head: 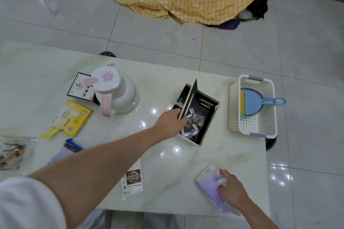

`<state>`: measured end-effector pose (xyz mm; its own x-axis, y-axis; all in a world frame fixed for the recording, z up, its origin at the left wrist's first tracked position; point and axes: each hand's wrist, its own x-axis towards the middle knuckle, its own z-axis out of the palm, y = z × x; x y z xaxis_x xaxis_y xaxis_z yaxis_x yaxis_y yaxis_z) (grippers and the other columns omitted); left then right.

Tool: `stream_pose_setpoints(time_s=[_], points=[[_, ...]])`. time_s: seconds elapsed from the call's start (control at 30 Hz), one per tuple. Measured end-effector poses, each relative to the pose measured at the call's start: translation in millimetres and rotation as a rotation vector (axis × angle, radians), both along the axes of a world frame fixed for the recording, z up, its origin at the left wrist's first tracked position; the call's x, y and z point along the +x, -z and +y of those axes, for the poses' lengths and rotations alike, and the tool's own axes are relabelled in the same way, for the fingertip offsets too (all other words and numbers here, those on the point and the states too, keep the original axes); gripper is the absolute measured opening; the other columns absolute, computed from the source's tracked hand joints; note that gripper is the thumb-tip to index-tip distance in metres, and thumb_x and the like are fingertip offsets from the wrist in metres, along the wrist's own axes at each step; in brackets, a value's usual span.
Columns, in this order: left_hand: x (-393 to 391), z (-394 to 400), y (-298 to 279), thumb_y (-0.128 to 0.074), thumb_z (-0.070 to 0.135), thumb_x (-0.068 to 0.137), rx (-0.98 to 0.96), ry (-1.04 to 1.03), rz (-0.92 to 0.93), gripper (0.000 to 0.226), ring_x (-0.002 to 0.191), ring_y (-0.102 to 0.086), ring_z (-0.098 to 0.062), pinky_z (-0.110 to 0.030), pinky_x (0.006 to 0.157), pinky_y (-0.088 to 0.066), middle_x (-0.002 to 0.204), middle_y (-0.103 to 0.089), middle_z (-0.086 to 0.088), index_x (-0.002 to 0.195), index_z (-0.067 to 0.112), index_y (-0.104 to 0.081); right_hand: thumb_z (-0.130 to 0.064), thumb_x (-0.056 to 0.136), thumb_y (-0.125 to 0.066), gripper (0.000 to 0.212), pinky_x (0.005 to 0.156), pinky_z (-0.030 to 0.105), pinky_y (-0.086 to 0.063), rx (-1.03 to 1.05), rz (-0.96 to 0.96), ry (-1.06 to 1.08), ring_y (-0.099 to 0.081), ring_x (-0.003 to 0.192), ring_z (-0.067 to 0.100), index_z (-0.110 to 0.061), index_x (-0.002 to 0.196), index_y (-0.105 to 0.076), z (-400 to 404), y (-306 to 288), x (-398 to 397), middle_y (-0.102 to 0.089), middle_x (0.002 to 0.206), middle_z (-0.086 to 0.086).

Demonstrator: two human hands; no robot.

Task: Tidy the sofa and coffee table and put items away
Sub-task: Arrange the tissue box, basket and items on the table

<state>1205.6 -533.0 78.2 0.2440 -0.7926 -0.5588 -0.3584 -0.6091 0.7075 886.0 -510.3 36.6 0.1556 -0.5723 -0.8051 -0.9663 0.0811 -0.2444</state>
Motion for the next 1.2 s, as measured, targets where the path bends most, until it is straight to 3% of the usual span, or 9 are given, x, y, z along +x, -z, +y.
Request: stream_pose_setpoints(time_s=[0.1, 0.17, 0.37, 0.47, 0.57, 0.63, 0.8, 0.97, 1.2], points=[[0.2, 0.6, 4.2, -0.048, 0.036, 0.1, -0.008, 0.002, 0.006, 0.025, 0.064, -0.052, -0.006, -0.021, 0.055, -0.038, 0.075, -0.056, 0.01, 0.104, 0.016, -0.062, -0.025, 0.091, -0.05, 0.007, 0.076, 0.031, -0.048, -0.131, 0.201, -0.021, -0.063, 0.096, 0.026, -0.031, 0.092, -0.054, 9.8, 18.3, 5.8, -0.068, 0.103, -0.001], [2.1, 1.1, 6.8, -0.048, 0.038, 0.099, -0.014, -0.003, 0.019, 0.026, 0.063, -0.052, -0.006, -0.021, 0.055, -0.038, 0.073, -0.056, 0.01, 0.104, 0.016, -0.063, -0.026, 0.093, -0.047, 0.01, 0.073, 0.03, -0.047, -0.176, 0.253, 0.006, -0.063, 0.092, 0.027, -0.025, 0.092, -0.057, 9.5, 24.3, 12.4, -0.069, 0.101, 0.002], [8.0, 2.3, 11.2, -0.05, 0.04, 0.097, -0.018, -0.041, 0.053, 0.029, 0.063, -0.053, -0.009, -0.025, 0.059, -0.043, 0.074, -0.059, 0.007, 0.099, 0.015, -0.065, -0.02, 0.077, -0.054, 0.022, 0.069, 0.032, -0.053, -0.003, -0.351, 0.298, -0.067, 0.076, 0.015, -0.019, 0.09, -0.071, -38.6, -31.1, 48.0, -0.076, 0.086, 0.001], [8.5, 2.9, 10.1, -0.051, 0.039, 0.097, -0.013, -0.043, 0.069, 0.029, 0.063, -0.053, -0.01, -0.026, 0.06, -0.043, 0.075, -0.06, 0.005, 0.098, 0.014, -0.064, -0.016, 0.087, -0.06, 0.013, 0.065, 0.024, -0.054, -0.101, -0.427, 0.36, -0.069, 0.076, 0.013, -0.016, 0.092, -0.072, -73.4, -66.4, 71.4, -0.076, 0.085, -0.002], [7.2, 3.5, 9.3, -0.051, 0.043, 0.095, -0.011, -0.063, 0.094, 0.034, 0.065, -0.053, -0.013, -0.028, 0.063, -0.045, 0.078, -0.063, -0.001, 0.097, 0.012, -0.063, -0.026, 0.085, -0.055, 0.025, 0.058, 0.034, -0.056, -0.316, -0.298, 0.401, -0.064, 0.067, 0.027, -0.003, 0.082, -0.063, -108.3, -59.7, 98.1, -0.069, 0.075, 0.01], [6.1, 4.5, 6.6, -0.051, 0.046, 0.095, -0.027, -0.075, 0.07, 0.034, 0.067, -0.055, -0.015, -0.03, 0.065, -0.047, 0.08, -0.065, -0.004, 0.097, 0.013, -0.061, -0.03, 0.082, -0.054, 0.026, 0.068, 0.045, -0.06, -0.423, -0.176, 0.356, -0.068, 0.074, 0.034, -0.006, 0.087, -0.062, -122.4, -48.2, 121.8, -0.07, 0.082, 0.014], [0.2, 14.8, -2.7, -0.056, 0.037, 0.089, -0.173, -0.005, -0.042, 0.03, 0.078, -0.065, -0.013, -0.034, 0.076, -0.053, 0.093, -0.068, 0.009, 0.115, 0.028, -0.046, -0.01, 0.091, -0.051, 0.025, 0.069, 0.035, -0.037, -0.479, 0.01, 0.179, -0.063, 0.101, 0.042, 0.001, 0.113, -0.048, -115.9, -25.4, 165.5, -0.065, 0.107, 0.027], [-7.7, 17.5, -5.1, -0.063, 0.041, 0.085, -0.287, 0.134, -0.087, 0.054, 0.091, -0.057, -0.011, -0.035, 0.083, -0.051, 0.103, -0.061, 0.01, 0.131, 0.029, -0.039, -0.012, 0.091, -0.053, 0.023, 0.064, 0.035, -0.037, -0.556, 0.04, 0.166, -0.064, 0.092, 0.04, -0.002, 0.111, -0.044, -118.5, -8.1, 181.1, -0.067, 0.1, 0.023], [-22.3, 17.1, 9.8, -0.067, 0.055, 0.08, -0.349, 0.389, -0.212, 0.08, 0.117, -0.051, -0.019, -0.036, 0.098, -0.045, 0.127, -0.055, 0.001, 0.147, 0.024, -0.035, -0.036, 0.092, -0.06, 0.025, 0.059, 0.031, -0.04, -0.312, -0.3, 0.185, -0.063, 0.078, 0.027, -0.016, 0.103, -0.052, -111.8, -5.7, 167.9, -0.065, 0.083, -0.001]])
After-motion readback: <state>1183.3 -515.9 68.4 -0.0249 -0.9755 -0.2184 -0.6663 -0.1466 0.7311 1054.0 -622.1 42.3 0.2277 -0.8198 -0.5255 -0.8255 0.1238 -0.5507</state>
